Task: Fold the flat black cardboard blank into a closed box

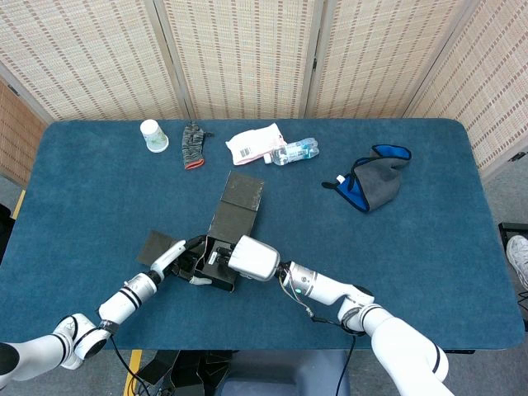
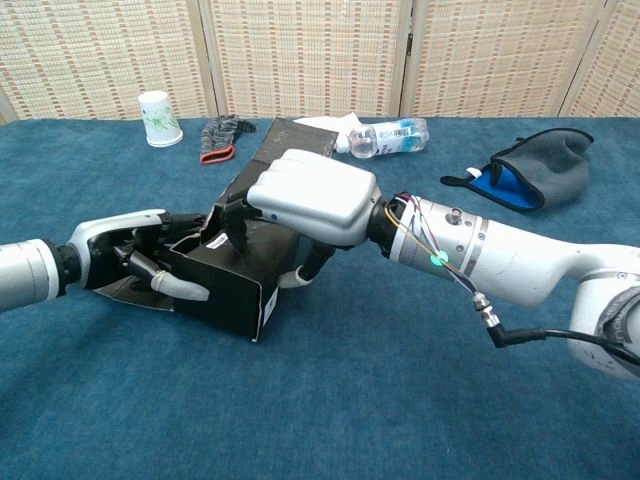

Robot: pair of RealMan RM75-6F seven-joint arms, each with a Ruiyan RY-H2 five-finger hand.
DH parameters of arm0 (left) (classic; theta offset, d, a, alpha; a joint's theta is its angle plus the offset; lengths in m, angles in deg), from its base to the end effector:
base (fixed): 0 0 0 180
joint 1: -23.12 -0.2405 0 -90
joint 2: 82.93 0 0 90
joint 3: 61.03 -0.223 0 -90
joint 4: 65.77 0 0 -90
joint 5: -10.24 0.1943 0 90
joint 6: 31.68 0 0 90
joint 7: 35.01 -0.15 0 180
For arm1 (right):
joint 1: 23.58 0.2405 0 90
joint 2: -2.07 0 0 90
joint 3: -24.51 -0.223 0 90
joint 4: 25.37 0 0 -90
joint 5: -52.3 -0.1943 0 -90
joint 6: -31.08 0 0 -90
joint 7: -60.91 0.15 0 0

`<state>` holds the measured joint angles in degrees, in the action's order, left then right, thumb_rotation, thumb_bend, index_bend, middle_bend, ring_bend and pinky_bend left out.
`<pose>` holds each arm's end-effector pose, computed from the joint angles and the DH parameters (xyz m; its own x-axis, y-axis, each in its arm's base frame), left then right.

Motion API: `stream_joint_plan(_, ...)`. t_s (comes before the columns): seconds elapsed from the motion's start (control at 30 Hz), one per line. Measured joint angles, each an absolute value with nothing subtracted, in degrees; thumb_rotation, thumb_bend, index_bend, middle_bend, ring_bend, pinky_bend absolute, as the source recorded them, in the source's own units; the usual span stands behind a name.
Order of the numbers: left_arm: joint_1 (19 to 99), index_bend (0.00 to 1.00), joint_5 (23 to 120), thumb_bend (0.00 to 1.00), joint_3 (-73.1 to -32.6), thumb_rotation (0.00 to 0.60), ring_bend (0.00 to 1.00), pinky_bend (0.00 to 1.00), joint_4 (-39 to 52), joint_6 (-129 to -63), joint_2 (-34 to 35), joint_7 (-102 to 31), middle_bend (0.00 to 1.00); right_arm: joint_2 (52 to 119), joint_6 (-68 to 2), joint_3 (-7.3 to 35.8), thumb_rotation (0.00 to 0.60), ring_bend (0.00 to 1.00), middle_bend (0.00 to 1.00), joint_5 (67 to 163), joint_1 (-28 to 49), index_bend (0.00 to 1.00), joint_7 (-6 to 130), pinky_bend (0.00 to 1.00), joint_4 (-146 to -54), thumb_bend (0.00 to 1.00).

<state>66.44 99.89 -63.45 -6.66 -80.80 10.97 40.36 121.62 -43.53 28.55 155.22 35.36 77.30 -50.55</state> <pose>-0.1882 0.3187 -0.0395 -0.4361 0.6685 0.6024 0.8537 0.0957 0.5118 -0.0411 -0.3232 -0.0876 0.4913 0.1332 0.8608 -0.3131 -0.8952 0.3172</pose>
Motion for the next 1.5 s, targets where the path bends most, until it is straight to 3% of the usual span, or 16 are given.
stream_joint_plan(0.6, 66.7, 0.18, 100.6, 0.09, -64.1, 0.600, 0.67, 0.93, -6.6, -81.5, 10.6, 41.1, 0.19, 116.5, -35.3, 29.5, 0.600, 0.77, 0.42, 155.5, 39.3, 0.46, 76.9, 1.00, -58.2, 0.17)
stream_joint_plan(0.93, 67.0, 0.18, 101.2, 0.09, -64.7, 0.600, 0.66, 0.93, -5.5, -81.8, 9.6, 41.6, 0.19, 111.8, -29.9, 29.9, 0.600, 0.78, 0.50, 155.9, 42.4, 0.57, 75.4, 1.00, -65.8, 0.21)
stream_joint_plan(1.27, 67.2, 0.18, 100.8, 0.10, -64.5, 0.600, 0.66, 0.93, -4.5, -82.0, 9.3, 40.7, 0.19, 108.2, -26.5, 30.1, 0.600, 0.79, 0.66, 156.7, 44.9, 0.70, 73.5, 1.00, -71.4, 0.27)
stream_joint_plan(1.43, 67.3, 0.18, 100.7, 0.09, -64.6, 0.600, 0.66, 0.93, -4.4, -81.8, 9.3, 40.7, 0.19, 107.6, -26.2, 30.0, 0.600, 0.79, 0.67, 156.5, 44.9, 0.72, 72.7, 1.00, -72.4, 0.27)
stream_joint_plan(1.5, 67.2, 0.18, 100.7, 0.09, -64.6, 0.600, 0.66, 0.93, -4.4, -81.9, 9.4, 40.6, 0.19, 107.3, -26.1, 29.9, 0.600, 0.79, 0.61, 156.4, 44.8, 0.71, 72.4, 1.00, -72.8, 0.28)
